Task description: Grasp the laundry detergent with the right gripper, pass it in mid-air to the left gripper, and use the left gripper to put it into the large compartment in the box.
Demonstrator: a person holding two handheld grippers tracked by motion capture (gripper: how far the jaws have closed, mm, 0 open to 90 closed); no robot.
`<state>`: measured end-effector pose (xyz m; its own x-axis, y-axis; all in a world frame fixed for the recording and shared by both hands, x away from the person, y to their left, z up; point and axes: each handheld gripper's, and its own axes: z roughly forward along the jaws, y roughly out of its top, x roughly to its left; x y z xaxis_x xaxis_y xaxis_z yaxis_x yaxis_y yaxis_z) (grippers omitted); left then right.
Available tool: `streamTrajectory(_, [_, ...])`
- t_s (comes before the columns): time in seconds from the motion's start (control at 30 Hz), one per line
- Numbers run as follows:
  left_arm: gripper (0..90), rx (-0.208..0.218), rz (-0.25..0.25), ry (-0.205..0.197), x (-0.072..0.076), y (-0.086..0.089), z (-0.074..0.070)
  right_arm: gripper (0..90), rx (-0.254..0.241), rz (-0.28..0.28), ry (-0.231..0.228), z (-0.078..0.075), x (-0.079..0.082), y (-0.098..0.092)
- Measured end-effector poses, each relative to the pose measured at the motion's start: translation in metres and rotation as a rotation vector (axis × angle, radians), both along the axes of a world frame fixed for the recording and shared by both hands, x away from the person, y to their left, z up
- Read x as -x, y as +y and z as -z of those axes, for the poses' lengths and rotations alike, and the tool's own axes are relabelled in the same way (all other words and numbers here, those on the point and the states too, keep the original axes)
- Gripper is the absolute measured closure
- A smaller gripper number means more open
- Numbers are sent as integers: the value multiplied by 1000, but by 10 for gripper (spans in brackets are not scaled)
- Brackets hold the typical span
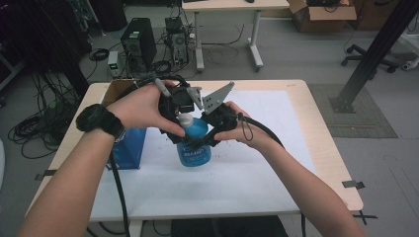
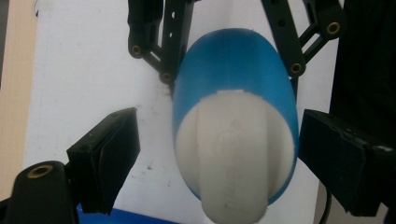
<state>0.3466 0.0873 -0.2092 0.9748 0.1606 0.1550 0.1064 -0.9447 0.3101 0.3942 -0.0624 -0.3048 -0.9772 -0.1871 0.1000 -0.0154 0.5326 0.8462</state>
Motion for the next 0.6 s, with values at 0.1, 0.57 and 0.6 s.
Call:
streamTrajectory(0.1, [155,-2,0,3,0,-1,1,423,-3,2,1,0,0,-1])
streamTrajectory(0.57, [239,-24,8,6,-1,-6,3,424,2,4,0,1,0,-2])
streamTrajectory(0.6, [248,-26,9,6,-1,-7,3,424,2,4,-4,1,0,-1])
